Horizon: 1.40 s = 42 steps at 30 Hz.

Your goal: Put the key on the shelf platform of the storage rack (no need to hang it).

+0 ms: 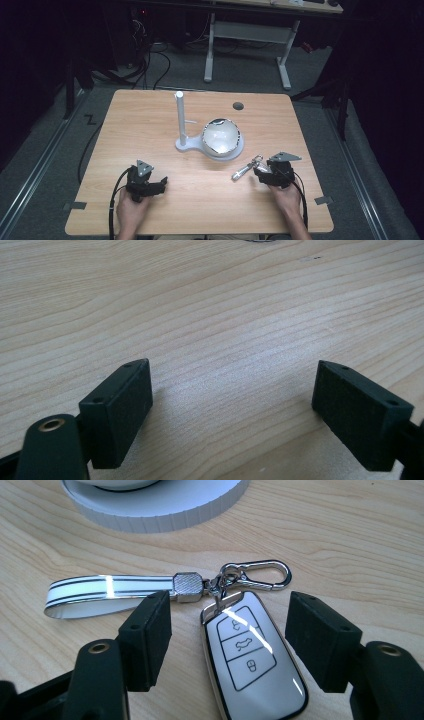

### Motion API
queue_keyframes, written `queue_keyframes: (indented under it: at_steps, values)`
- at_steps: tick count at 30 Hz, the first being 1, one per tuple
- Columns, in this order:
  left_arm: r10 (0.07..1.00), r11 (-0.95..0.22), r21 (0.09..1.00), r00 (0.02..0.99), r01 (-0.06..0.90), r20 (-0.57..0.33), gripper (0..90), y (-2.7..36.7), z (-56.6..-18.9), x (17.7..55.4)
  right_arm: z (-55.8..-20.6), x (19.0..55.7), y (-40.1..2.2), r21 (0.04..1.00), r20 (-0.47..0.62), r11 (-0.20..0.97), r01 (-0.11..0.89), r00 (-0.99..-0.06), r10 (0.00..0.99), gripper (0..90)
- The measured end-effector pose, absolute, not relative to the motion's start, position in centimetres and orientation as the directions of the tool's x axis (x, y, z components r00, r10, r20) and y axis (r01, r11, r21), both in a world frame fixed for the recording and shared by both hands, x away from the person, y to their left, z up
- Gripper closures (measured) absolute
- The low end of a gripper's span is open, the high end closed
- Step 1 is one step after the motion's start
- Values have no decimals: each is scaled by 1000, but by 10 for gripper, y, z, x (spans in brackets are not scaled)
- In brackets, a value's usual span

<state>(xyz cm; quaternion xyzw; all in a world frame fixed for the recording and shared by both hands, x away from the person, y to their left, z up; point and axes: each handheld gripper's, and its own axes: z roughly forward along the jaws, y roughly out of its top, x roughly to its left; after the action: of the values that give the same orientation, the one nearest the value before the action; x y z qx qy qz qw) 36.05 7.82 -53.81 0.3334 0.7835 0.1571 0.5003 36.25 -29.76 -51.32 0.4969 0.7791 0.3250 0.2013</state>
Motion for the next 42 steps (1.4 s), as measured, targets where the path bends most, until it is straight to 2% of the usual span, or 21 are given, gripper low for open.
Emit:
queue_keyframes:
  at_steps: [15,24,42]
  values:
    - [677,731,577,-280,365,-680,167,78,-538,360,-520,370,-297,676,6,316,665,-434,901,393]
    - [677,731,577,-281,364,-680,167,78,-538,360,-522,370,-295,662,-19,338,669,-435,900,453]
    - [673,735,573,-286,363,-682,167,78,-538,360,-518,365,-296,689,-8,322,649,-438,899,507]
